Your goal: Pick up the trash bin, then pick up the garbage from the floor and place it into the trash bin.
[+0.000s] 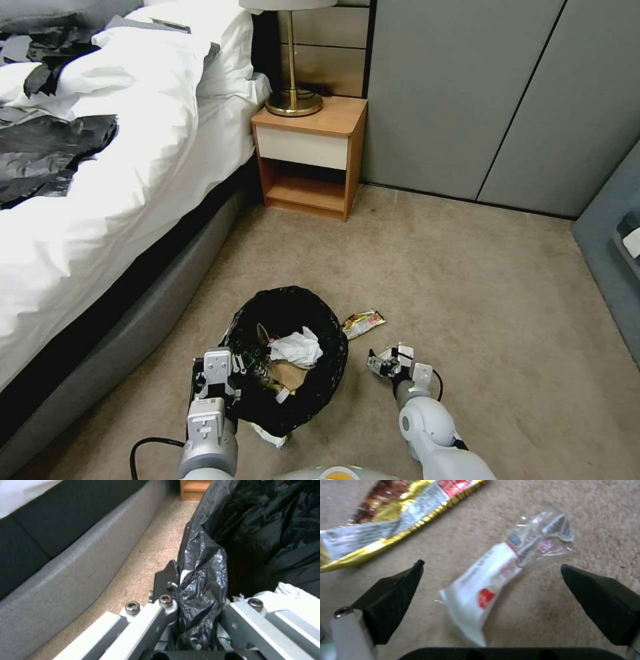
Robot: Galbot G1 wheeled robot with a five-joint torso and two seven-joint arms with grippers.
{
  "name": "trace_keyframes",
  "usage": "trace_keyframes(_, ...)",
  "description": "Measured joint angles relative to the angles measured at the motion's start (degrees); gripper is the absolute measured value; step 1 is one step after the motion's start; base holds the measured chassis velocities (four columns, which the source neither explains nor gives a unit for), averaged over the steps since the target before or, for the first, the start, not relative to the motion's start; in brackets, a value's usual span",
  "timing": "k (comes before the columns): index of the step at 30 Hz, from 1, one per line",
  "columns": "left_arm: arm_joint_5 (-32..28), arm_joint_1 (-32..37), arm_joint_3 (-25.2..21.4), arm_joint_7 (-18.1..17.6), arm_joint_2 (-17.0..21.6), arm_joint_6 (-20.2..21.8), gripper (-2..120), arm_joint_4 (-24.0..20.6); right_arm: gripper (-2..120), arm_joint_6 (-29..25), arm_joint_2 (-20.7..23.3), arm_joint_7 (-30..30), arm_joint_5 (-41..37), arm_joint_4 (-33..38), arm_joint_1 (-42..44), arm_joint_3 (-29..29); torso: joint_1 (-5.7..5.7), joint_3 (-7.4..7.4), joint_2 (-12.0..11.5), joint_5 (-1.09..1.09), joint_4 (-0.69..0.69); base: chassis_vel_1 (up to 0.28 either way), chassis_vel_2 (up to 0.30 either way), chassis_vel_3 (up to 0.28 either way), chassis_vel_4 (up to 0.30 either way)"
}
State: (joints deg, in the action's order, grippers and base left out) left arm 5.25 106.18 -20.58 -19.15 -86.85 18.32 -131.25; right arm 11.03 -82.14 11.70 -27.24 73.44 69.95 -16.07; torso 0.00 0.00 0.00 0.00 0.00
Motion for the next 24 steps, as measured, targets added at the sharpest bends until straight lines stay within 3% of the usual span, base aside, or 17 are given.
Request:
trace_keyframes(6,-0.01,-0.17,-0.04,0.00,-0.08,-0.01,2,0.24,89,-1.52,0.32,-1.17,-0.06,-3.51,-1.33,-0.65,0.00,0.00,0.00,0.00,0.00,0.000,0.000,0.000,0.000)
trace_keyframes(14,0.27,-0.31,0.21,-0.02,-0.37,0.00,2,0.76,60,-2.17,0.39,-2.39,-1.48,-6.40,-3.42,-2.15,0.00,-0.01,0.00,-0.03,-0.02,0.000,0.000,0.000,0.000)
trace_keyframes(16,0.30,-0.19,0.20,-0.02,-0.35,-0.01,2,0.76,48,-2.16,0.43,-2.49,-1.70,-6.81,-3.92,-2.29,0.00,-0.01,0.00,-0.02,-0.02,0.000,0.000,0.000,0.000)
trace_keyframes(20,0.32,-0.04,0.19,-0.03,-0.35,-0.01,2,0.62,40,-2.14,0.42,-2.58,-1.74,-6.83,-4.04,-2.26,0.00,0.00,0.00,0.00,0.01,0.000,0.000,0.000,0.000)
trace_keyframes(24,0.57,0.25,0.26,-0.06,-0.39,-0.12,2,0.24,20,-2.10,0.16,-2.61,-1.75,-6.75,-4.01,-2.17,0.00,0.00,0.00,0.02,0.02,0.000,0.000,0.000,0.000)
